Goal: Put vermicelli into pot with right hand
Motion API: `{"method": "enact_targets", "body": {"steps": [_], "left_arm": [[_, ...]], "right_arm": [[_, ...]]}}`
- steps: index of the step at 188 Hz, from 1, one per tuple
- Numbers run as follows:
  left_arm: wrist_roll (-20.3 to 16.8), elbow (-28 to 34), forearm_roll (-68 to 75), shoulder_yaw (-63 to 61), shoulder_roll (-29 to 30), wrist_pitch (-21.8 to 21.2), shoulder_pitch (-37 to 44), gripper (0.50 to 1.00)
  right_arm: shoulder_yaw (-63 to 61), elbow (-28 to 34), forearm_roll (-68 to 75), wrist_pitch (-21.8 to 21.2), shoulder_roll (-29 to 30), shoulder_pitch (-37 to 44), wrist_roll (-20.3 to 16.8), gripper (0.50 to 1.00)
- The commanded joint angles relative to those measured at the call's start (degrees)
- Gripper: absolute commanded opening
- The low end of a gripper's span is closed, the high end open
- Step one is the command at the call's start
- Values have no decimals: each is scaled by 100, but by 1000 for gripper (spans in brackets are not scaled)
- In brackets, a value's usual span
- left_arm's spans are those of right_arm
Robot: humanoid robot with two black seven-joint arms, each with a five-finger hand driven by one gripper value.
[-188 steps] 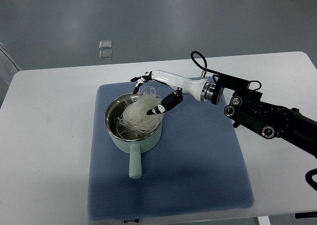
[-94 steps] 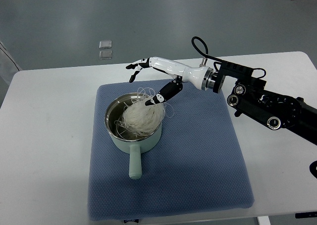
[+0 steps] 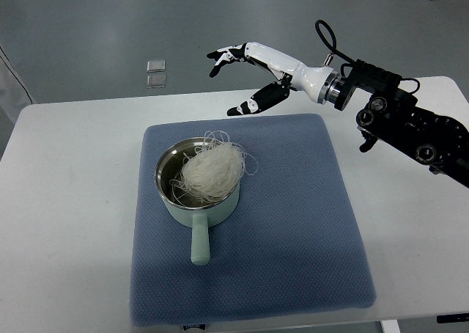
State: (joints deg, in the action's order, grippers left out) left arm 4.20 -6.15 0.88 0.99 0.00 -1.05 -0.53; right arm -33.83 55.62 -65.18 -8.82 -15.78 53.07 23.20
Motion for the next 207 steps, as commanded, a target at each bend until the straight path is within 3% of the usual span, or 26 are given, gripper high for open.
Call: {"method": "enact_targets", "body": {"steps": [1, 45, 102, 169, 207], "left_arm": [[1, 9, 0, 6, 0, 0, 0, 1000], [1, 0, 0, 15, 0, 0, 9, 1000], [1, 0, 0, 15, 0, 0, 9, 1000], [1, 0, 0, 15, 0, 0, 9, 1000], [1, 0, 0, 15, 0, 0, 9, 1000]], "right_arm": [[-36, -175, 656, 47, -4, -130, -8, 901], [-238, -851, 3028, 337, 75, -280, -8, 901], [-721, -1361, 4690, 811, 330, -587, -17, 901], [-818, -1897, 5657, 987, 523, -789, -17, 915], [-827, -2038, 5666, 1304, 734, -798, 36, 915]]}}
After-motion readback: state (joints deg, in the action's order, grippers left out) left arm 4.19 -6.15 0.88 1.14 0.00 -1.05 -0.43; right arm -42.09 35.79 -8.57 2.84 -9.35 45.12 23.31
